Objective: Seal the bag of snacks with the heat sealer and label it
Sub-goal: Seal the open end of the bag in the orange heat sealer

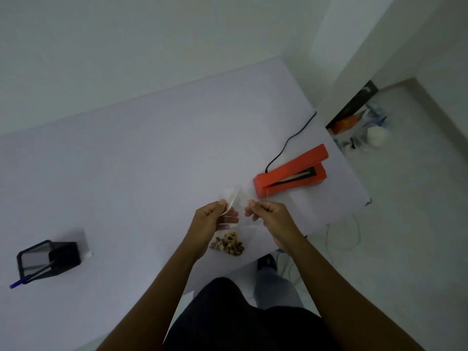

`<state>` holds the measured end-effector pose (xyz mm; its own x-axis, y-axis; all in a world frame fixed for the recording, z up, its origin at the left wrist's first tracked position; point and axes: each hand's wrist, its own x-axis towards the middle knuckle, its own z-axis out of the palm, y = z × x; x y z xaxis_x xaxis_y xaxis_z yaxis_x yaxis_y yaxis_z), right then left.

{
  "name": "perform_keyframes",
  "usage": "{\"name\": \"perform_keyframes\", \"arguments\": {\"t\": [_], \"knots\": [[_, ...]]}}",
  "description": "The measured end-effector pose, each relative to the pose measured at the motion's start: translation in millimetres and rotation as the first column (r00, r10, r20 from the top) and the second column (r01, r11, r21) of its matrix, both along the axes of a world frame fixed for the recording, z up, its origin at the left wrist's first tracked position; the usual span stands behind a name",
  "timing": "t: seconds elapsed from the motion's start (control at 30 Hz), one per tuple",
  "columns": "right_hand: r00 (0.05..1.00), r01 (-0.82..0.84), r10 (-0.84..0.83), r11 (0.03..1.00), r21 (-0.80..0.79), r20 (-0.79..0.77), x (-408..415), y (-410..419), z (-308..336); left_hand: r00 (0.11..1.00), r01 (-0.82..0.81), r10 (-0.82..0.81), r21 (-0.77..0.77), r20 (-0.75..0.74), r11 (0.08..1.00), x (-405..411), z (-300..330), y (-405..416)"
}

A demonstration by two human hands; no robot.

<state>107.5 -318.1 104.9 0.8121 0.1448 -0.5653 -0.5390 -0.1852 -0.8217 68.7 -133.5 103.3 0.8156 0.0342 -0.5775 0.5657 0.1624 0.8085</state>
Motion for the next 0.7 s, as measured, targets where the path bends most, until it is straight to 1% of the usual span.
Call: {"name": "perform_keyframes", "arguments": {"t": [0.17,0.27,0.37,0.53,0.7], "knots": [[0.997,-0.067,0.066,0.997,-0.027,-0.040,19.9,-66.4,-5.9,0.999,-0.036,0.036,0.013,-0.004,0.999,9.2,-11.9,-66.3],[0.997,-0.055,0.056,0.998,0.014,-0.059,31.8,-98.9,-11.6,0.999,-0.043,0.043,0.005,-0.013,0.999,18.5,-22.2,-103.0],[0.996,-0.034,0.037,0.998,0.046,-0.085,44.1,-124.3,-18.2,0.998,-0.052,0.053,0.032,-0.027,0.998,30.7,-32.7,-134.4],[0.996,0.016,-0.016,1.000,-0.010,-0.088,65.2,-146.7,-38.4,0.986,-0.123,0.128,0.054,-0.106,0.991,50.1,-48.1,-169.8],[0.995,0.061,-0.060,0.998,0.003,-0.079,85.5,-149.7,-48.7,0.980,-0.163,0.173,0.103,-0.098,0.981,71.8,-60.1,-182.3]]}}
